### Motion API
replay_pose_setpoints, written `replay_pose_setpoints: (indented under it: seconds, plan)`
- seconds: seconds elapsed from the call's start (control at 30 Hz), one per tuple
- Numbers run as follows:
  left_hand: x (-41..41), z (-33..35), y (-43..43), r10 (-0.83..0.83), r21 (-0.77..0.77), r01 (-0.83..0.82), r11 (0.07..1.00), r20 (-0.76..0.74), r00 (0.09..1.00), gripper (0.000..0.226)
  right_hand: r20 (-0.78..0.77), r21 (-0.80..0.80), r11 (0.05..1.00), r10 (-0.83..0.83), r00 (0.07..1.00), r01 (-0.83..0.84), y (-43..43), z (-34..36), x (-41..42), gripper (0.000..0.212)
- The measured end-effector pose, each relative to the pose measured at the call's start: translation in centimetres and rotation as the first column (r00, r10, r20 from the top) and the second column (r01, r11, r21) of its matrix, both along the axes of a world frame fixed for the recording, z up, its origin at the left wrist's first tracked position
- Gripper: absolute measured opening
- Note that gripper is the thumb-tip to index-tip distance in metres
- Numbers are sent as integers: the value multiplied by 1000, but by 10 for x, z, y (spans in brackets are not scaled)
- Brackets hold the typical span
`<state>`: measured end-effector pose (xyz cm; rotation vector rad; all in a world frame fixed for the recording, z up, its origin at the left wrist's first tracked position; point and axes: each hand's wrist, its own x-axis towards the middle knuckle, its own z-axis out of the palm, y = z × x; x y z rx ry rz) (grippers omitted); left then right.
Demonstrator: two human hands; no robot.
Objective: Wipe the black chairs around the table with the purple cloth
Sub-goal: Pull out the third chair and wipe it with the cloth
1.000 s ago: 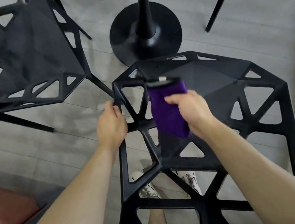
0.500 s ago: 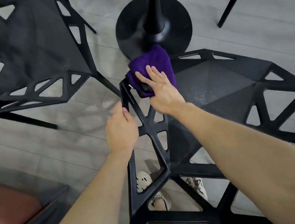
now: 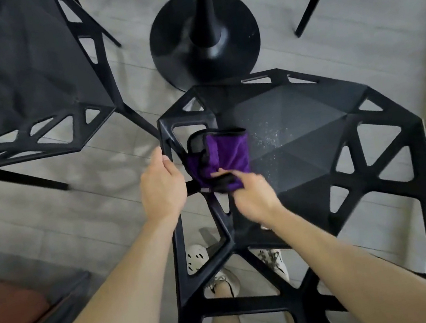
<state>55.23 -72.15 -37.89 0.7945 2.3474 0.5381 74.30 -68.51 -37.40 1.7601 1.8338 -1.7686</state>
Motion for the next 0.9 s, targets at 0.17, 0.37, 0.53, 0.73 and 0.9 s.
replay_pose_setpoints:
  seconds: [0.17,0.37,0.53,0.73,0.9]
  plan:
    - [0,1,-1,-25,88,25,996,6,1000,24,-58,-148,829,-552,832,539,81,61,-24,8]
    - [0,1,1,-36,21,36,999,-17,999,17,-113,232,942,-221,969,242,142,86,-55,7]
    - [1,2,0,-68,77,73,994,-68,995,17,279,385,754,455,846,-532,121,13,-49,88]
    - [4,14,5,-306,-83,298,951,-391,868,59,248,628,704,222,943,-331,123,-22,-53,56]
    - [1,20,46,-533,-158,526,836,-465,707,88,407,597,554,414,814,-580,150,-51,-86,63]
